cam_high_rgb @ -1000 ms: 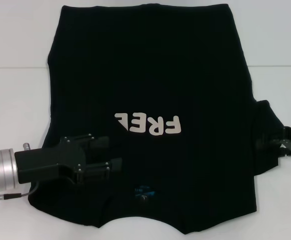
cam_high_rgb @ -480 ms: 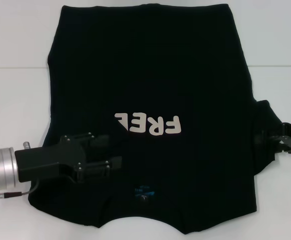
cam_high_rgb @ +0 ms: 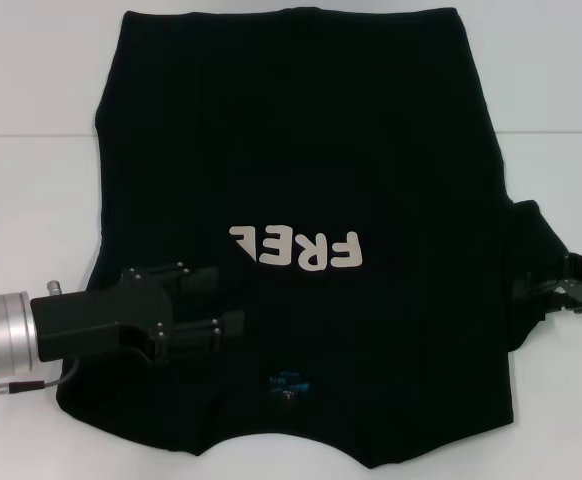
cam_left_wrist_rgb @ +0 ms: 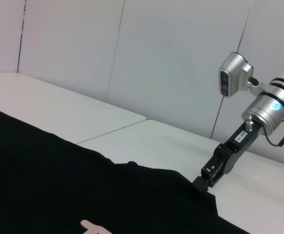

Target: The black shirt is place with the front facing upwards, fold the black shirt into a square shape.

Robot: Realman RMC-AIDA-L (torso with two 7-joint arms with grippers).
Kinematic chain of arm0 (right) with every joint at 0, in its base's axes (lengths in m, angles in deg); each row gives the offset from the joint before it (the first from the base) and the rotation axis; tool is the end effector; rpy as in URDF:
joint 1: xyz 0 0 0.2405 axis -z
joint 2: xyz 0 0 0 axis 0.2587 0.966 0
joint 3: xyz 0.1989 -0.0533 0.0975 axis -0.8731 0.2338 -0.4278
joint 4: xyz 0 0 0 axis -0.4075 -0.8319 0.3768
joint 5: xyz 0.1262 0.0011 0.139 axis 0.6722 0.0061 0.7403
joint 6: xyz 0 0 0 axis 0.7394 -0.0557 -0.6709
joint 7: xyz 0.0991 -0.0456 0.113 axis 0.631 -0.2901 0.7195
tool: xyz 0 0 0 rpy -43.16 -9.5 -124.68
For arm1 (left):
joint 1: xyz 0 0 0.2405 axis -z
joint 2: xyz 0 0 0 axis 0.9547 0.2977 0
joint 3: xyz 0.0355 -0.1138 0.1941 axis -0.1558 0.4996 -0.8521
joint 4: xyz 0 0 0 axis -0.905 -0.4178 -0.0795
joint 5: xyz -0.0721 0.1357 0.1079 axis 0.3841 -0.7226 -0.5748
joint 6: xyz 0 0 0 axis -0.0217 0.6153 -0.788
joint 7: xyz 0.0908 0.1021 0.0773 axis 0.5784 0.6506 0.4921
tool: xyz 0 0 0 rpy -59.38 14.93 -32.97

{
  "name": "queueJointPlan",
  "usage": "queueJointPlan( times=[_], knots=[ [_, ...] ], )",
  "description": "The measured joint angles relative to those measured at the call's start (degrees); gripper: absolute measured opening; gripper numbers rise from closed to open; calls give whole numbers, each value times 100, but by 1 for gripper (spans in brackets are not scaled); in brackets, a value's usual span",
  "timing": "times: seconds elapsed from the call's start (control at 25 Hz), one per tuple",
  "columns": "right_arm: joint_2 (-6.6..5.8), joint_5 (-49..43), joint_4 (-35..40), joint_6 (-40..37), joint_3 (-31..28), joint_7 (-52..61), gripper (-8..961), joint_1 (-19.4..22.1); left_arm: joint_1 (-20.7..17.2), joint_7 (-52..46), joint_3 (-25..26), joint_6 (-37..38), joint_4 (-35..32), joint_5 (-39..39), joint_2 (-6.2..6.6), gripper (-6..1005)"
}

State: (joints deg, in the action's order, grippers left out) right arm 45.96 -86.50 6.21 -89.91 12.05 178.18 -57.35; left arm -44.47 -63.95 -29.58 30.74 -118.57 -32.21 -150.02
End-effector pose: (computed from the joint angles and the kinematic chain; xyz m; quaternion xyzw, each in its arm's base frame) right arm 0.2790 0.3597 0.0334 -0.7012 0.6851 0.0502 0.1912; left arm -0.2362 0.2935 -0.0028 -0.9313 -0.2079 -0.2603 0.1472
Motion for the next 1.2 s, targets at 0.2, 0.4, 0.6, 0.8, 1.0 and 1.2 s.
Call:
queueJointPlan(
  times=[0.2,0.4,0.6,0.8,1.0,1.2],
  knots=[
    [-20,0,-78,4,14,4,530,14,0,0,0,0,-8,0,0,733],
    [3,-3,-84,5,31,4,531,18,7,0,0,0,-5,0,0,733],
    [5,-8,-141,11,31,1,532,17,9,0,0,0,-2,0,0,733],
    [22,-20,-142,26,32,-41,531,18,1,0,0,0,1,0,0,733],
    [21,-90,-92,31,31,-100,496,34,-13,0,0,1,1,0,0,733],
    [21,-122,-93,34,94,-125,366,40,-22,-4,1,16,-11,0,0,734]
  ],
)
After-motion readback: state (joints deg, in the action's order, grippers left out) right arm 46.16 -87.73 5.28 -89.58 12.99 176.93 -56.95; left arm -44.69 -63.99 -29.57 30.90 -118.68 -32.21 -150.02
